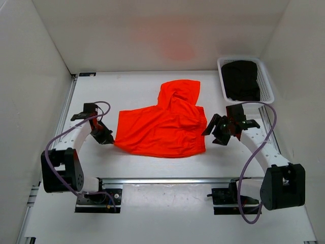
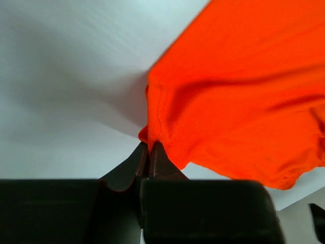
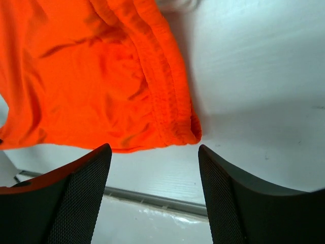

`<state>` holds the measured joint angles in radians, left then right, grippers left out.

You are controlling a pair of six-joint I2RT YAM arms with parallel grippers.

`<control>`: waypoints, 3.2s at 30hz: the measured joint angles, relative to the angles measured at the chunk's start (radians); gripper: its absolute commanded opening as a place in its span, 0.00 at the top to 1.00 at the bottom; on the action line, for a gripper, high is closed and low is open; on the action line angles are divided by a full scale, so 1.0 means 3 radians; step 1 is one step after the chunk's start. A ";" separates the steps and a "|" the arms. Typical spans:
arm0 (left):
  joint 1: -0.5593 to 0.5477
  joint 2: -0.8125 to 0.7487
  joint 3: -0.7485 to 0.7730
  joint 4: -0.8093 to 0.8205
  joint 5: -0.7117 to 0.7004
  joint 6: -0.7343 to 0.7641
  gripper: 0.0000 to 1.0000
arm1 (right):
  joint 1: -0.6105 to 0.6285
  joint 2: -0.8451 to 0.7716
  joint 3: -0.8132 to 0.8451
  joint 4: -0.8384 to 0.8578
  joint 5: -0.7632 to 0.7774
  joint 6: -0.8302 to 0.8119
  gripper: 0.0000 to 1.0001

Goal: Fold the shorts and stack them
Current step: Flatten the shorts out

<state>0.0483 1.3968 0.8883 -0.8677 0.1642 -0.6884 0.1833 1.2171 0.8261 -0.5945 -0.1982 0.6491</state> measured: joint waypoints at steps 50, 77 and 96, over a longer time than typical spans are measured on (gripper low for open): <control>-0.0060 -0.1387 0.3621 -0.0071 0.0365 0.0060 0.90 | 0.0360 -0.0685 0.2932 -0.0137 -0.0052 -0.0317 1.00; -0.0125 -0.0922 0.2879 -0.0186 0.0589 0.0036 0.90 | 0.1723 0.0460 0.0589 0.0483 -0.0235 0.0000 0.29; -0.0125 -0.0860 0.3133 -0.0263 0.0546 0.0080 0.90 | 0.3253 0.3484 0.3443 0.0797 -0.0086 -0.0184 0.96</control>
<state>0.0109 1.1389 1.8282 -0.9466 0.3279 -0.6643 1.1591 2.2623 1.8591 -0.3553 -0.2241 0.5938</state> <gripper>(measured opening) 0.133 0.284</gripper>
